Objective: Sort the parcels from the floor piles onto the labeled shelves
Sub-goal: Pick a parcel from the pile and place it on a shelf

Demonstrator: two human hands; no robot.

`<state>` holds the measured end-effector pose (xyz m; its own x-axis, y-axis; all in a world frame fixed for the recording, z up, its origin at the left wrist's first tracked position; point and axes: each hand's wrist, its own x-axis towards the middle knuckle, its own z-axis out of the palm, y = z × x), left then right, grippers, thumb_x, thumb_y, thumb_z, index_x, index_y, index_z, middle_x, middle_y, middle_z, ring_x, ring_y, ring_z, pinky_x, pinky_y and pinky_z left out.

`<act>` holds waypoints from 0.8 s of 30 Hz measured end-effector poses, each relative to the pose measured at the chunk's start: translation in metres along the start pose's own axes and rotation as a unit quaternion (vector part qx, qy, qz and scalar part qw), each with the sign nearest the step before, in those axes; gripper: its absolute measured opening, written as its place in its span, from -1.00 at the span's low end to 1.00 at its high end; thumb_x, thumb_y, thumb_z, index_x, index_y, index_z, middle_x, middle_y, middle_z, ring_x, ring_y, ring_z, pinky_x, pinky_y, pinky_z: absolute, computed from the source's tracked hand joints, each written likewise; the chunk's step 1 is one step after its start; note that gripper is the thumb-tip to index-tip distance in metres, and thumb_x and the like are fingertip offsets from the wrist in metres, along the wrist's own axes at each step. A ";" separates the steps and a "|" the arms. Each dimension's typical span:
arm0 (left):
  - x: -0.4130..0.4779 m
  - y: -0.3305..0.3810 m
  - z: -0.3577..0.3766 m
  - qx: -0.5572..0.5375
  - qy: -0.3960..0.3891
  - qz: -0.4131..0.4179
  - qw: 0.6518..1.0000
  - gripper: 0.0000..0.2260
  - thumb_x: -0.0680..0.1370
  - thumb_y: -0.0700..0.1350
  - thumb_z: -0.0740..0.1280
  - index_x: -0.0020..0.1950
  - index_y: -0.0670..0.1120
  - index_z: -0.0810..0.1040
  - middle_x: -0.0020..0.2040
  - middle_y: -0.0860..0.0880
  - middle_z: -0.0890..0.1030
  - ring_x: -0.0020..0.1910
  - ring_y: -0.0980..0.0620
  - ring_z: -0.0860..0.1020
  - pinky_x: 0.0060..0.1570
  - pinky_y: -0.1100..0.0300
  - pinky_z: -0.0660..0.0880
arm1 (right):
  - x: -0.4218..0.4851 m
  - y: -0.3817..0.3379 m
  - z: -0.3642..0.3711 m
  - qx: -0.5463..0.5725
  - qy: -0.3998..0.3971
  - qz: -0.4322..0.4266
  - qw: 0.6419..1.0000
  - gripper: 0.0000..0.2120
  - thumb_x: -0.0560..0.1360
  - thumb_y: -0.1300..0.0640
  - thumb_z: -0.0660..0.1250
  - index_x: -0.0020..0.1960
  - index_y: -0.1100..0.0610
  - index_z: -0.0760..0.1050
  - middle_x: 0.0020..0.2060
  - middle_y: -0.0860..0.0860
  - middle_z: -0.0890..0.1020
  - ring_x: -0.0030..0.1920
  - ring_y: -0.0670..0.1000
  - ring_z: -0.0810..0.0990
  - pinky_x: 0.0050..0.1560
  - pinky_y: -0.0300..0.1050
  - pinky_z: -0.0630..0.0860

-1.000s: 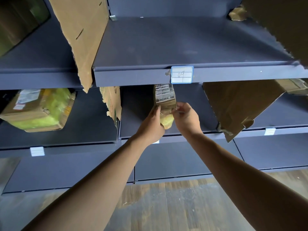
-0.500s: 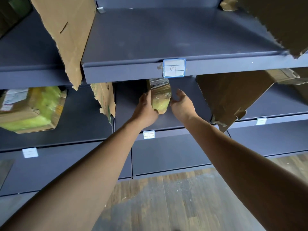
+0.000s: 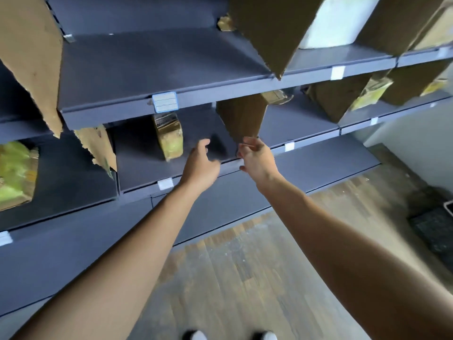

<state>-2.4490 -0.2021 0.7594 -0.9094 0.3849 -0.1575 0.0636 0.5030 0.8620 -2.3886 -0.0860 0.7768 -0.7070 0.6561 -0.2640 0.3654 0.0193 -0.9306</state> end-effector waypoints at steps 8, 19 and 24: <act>-0.088 0.112 0.126 -0.021 -0.116 0.068 0.991 -0.61 0.59 -0.25 0.19 0.42 -0.08 0.35 0.36 -0.05 0.45 0.23 -0.01 0.45 0.13 0.18 0.39 | -0.056 0.022 -0.184 0.047 0.118 0.007 0.992 -0.70 0.60 0.17 0.18 0.30 0.13 0.48 -0.12 -0.04 0.62 0.09 0.13 0.64 0.04 0.03 0.60; -0.273 0.265 0.372 -0.054 -0.243 0.148 0.957 -0.59 0.58 -0.25 0.20 0.44 -0.09 0.35 0.28 -0.05 0.48 0.09 0.10 0.45 0.05 0.25 0.35 | -0.155 0.096 -0.505 0.083 0.248 -0.008 0.965 -0.71 0.57 0.16 0.21 0.27 0.09 0.49 0.09 0.06 0.64 0.01 -0.01 0.64 -0.06 -0.01 0.59; -0.347 0.331 0.480 -0.060 -0.298 0.180 0.935 -0.61 0.57 -0.26 0.23 0.41 -0.12 0.37 0.22 -0.06 0.49 0.02 0.05 0.48 -0.02 0.24 0.39 | -0.202 0.126 -0.638 0.081 0.309 -0.008 0.948 -0.70 0.58 0.16 0.21 0.29 0.08 0.49 0.07 0.06 0.63 0.00 0.05 0.61 -0.02 0.01 0.59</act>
<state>-1.9150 0.2019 0.8684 -0.4447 0.8940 -0.0560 0.2422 0.1802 0.9534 -1.8139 0.2652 0.8743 -0.2034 0.9742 -0.0977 0.2239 -0.0509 -0.9733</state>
